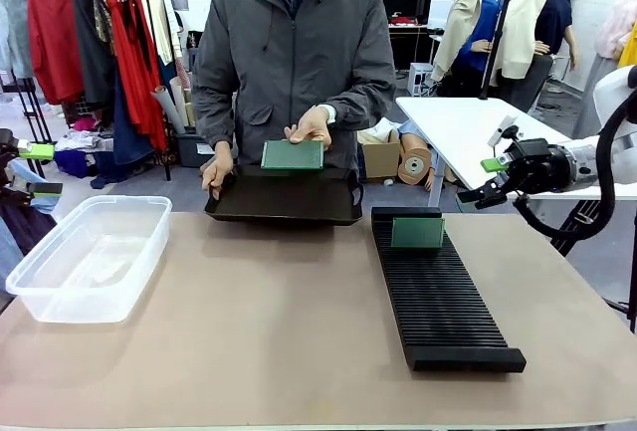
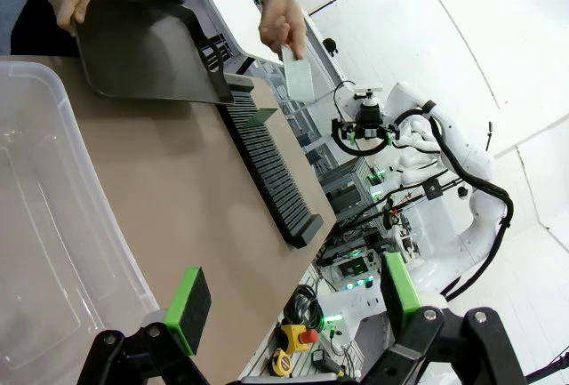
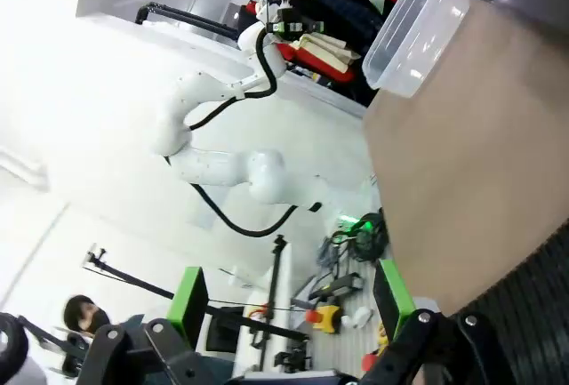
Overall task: Sort PCBs into racks and boxes based on the side picked up.
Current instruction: Pick up the Blank PCB handed by the Human.
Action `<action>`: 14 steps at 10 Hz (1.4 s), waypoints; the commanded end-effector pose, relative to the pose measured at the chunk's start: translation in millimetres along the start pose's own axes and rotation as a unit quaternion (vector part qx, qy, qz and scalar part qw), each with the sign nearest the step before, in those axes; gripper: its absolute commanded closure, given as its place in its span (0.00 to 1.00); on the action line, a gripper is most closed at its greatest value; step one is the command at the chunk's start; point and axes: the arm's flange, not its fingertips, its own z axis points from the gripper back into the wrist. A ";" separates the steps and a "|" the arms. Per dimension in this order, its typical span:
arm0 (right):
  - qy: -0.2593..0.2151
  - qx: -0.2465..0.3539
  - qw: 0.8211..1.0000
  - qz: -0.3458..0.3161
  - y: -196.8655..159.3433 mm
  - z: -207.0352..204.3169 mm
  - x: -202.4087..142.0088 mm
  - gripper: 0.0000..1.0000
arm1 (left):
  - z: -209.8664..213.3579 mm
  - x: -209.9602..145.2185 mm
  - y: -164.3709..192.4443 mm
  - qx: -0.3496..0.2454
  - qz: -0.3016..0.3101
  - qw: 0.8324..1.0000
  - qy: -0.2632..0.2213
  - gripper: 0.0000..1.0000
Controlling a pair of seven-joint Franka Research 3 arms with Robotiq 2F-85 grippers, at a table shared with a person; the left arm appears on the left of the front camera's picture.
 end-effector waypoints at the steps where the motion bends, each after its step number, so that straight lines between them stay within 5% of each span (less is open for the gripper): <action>1: -0.021 0.007 0.999 -0.045 14.0 -1.6 -6.7 0.00 | 1.1 -1.0 -2.3 -0.004 -0.001 1.000 0.001 0.00; 5: -0.068 0.030 0.996 -0.049 23.7 -3.2 -9.7 0.00 | 1.1 -1.0 -2.3 -0.004 -0.001 1.000 0.001 0.00; 6: -0.030 0.012 0.999 -0.040 12.4 2.4 -10.7 0.00 | 1.1 -1.0 -2.3 -0.004 -0.001 1.000 0.001 0.00; 14: -0.030 0.012 0.999 -0.040 12.4 2.4 -10.7 0.00 | 1.1 -1.0 -2.3 -0.004 -0.001 1.000 0.001 0.00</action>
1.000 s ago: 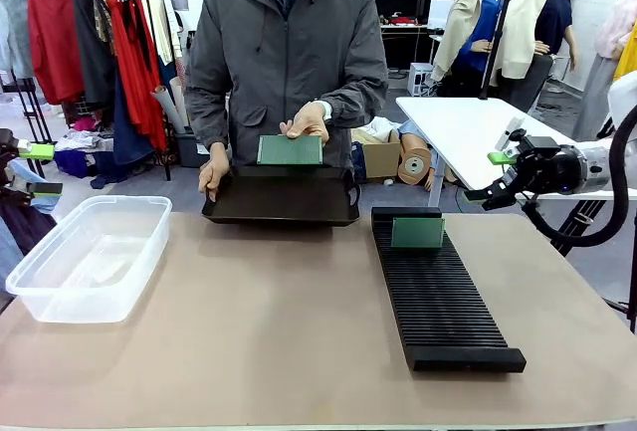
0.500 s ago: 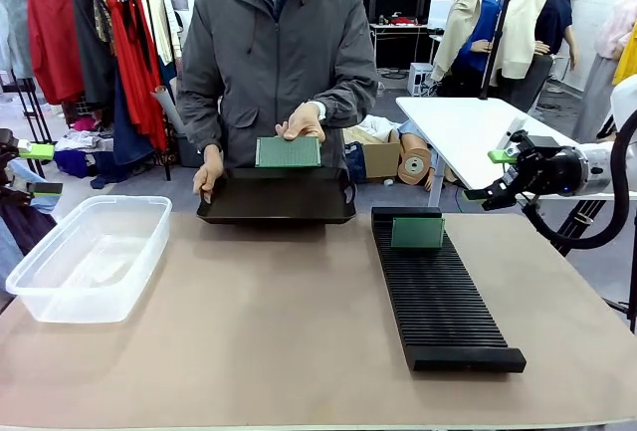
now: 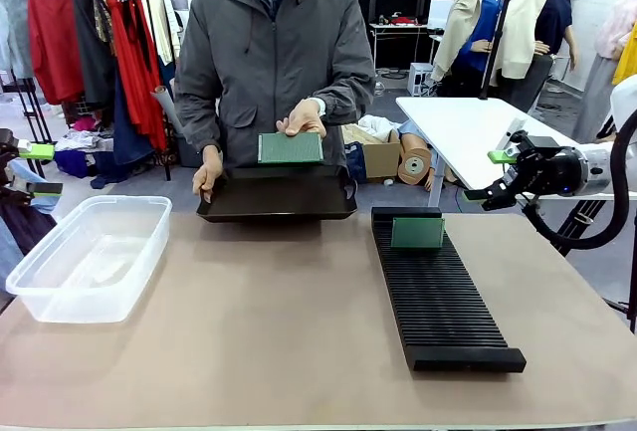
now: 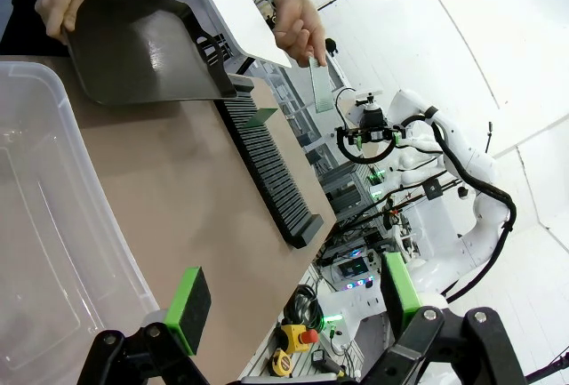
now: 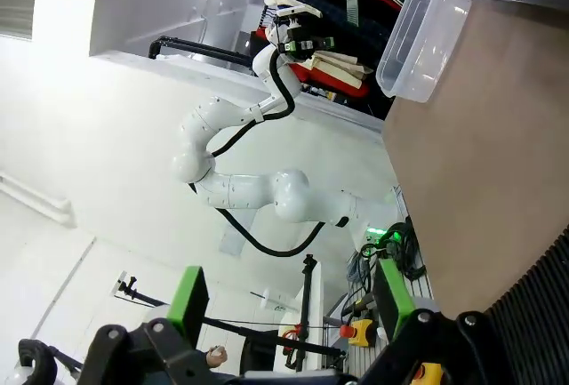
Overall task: Sort PCBs into racks and boxes based on the side picked up.
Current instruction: Pick up the Blank PCB handed by the Human.
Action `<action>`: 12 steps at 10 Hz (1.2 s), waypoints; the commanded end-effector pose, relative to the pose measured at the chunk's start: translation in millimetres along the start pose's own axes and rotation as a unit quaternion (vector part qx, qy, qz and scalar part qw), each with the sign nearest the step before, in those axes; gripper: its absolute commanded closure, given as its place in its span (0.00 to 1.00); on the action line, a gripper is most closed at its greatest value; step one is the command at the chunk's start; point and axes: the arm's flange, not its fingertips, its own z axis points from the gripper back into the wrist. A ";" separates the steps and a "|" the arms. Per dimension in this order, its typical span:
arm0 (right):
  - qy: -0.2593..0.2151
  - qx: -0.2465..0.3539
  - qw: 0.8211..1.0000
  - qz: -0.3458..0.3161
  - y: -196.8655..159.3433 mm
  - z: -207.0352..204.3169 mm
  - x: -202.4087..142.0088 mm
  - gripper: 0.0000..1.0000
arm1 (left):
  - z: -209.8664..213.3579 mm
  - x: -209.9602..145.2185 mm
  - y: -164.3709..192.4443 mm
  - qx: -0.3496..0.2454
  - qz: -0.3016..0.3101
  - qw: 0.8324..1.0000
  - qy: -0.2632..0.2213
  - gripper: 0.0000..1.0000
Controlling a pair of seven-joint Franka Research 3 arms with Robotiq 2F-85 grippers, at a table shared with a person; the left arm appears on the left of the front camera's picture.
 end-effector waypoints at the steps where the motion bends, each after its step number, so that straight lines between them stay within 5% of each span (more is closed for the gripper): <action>1: 0.007 -0.005 1.000 0.005 2.4 0.2 2.2 0.00 | 1.0 -1.0 -2.3 -0.004 -0.001 1.000 0.001 0.00; 12: -0.033 -0.075 0.996 -0.039 21.7 -81.1 80.5 0.00 | 1.0 -1.0 -2.3 -0.004 -0.001 1.000 0.001 0.00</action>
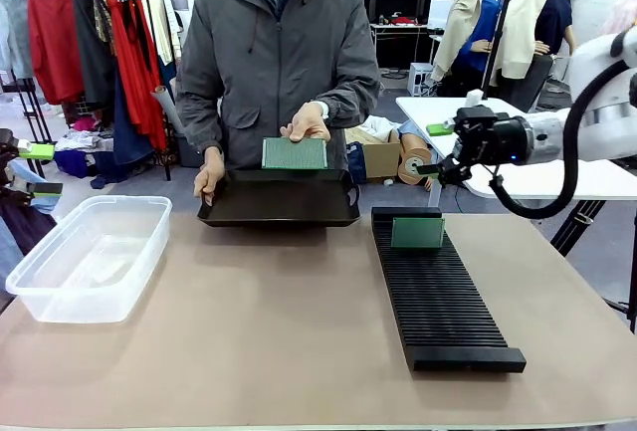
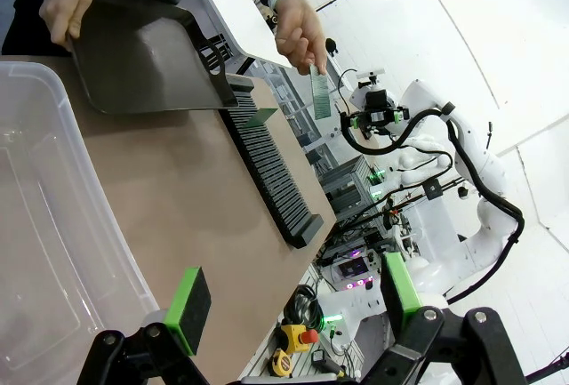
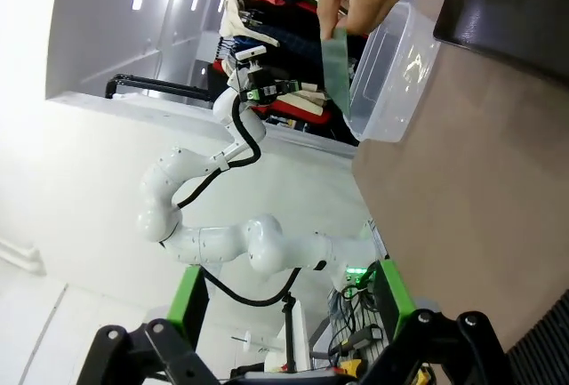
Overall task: Sort PCBs into racks and boxes based on the side picked up.
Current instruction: Pick up the Blank PCB handed by the Human.
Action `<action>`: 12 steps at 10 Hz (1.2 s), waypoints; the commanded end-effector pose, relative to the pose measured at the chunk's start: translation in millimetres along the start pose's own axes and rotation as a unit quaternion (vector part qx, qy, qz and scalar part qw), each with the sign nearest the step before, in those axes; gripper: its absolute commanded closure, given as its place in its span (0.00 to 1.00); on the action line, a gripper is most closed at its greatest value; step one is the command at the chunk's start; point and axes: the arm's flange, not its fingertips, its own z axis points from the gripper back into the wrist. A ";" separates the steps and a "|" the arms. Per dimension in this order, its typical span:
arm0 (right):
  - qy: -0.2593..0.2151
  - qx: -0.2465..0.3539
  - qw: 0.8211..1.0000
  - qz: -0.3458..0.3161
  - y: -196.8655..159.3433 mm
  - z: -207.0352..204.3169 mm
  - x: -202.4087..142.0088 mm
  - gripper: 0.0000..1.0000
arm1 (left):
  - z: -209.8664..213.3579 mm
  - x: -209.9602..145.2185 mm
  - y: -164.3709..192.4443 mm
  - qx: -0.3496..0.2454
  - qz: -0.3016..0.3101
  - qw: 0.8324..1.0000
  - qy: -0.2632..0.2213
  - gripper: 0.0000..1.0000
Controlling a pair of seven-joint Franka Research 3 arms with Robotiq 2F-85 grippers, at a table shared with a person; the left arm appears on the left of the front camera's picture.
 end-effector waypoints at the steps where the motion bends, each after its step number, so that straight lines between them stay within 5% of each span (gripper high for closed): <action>1: -0.009 -0.017 1.000 -0.016 1.3 -19.0 26.5 0.00 | 1.0 -1.1 -2.3 -0.004 -0.001 1.000 0.001 0.00; 12: -0.081 -0.025 0.996 0.034 -36.2 -102.4 72.4 0.00 | 1.0 -1.1 -2.3 -0.004 -0.001 1.000 0.001 0.00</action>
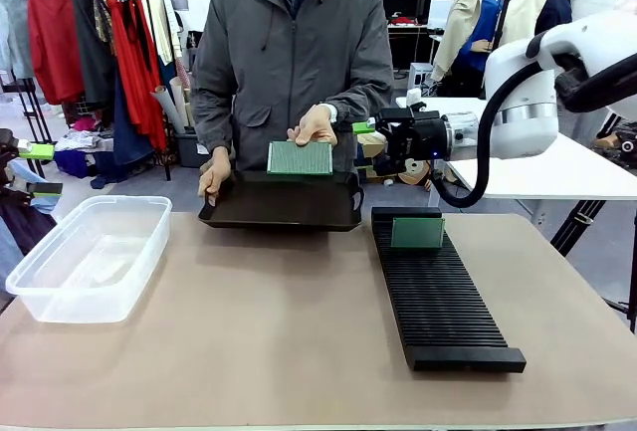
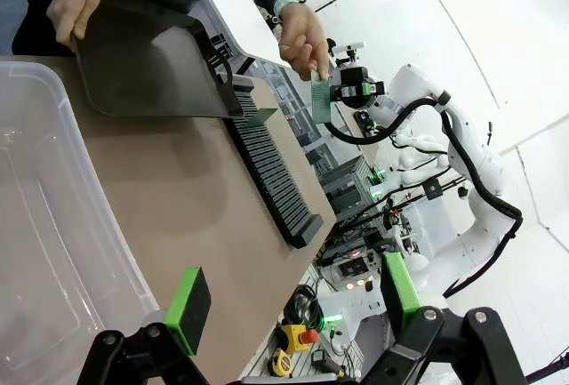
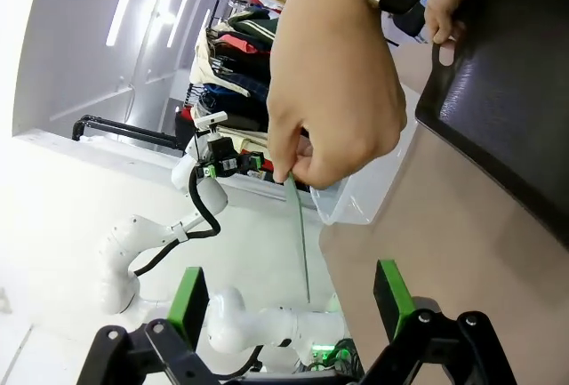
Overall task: Sort PCBs into racks and boxes based on the side picked up.
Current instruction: Pick up the Blank PCB handed by the Human.
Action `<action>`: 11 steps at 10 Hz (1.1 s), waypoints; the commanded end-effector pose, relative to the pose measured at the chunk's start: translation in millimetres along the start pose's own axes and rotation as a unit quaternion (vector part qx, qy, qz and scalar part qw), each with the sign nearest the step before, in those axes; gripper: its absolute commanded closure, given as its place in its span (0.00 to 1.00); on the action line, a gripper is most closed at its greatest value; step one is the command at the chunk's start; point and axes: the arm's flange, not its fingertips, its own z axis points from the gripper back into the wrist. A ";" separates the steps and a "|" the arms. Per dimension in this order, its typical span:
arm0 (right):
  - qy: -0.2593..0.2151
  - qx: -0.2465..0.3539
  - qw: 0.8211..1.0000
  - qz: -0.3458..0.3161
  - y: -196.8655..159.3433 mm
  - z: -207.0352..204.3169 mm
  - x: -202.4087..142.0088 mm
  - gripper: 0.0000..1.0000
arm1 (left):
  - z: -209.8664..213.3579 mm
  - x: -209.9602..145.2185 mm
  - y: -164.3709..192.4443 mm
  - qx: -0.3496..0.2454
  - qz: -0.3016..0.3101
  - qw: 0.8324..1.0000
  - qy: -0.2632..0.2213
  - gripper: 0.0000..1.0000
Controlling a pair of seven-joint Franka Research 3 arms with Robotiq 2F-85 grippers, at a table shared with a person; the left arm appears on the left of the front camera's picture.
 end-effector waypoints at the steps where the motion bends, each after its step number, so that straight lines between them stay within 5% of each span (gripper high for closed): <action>1: -0.015 0.016 1.000 0.004 -7.8 -14.1 8.7 0.00 | 1.0 -1.1 -2.2 -0.004 0.000 1.000 0.001 0.00; 11: 0.059 0.052 0.997 0.019 -16.0 -66.7 13.9 0.00 | 1.0 -1.1 -2.2 -0.004 0.000 1.000 0.001 0.00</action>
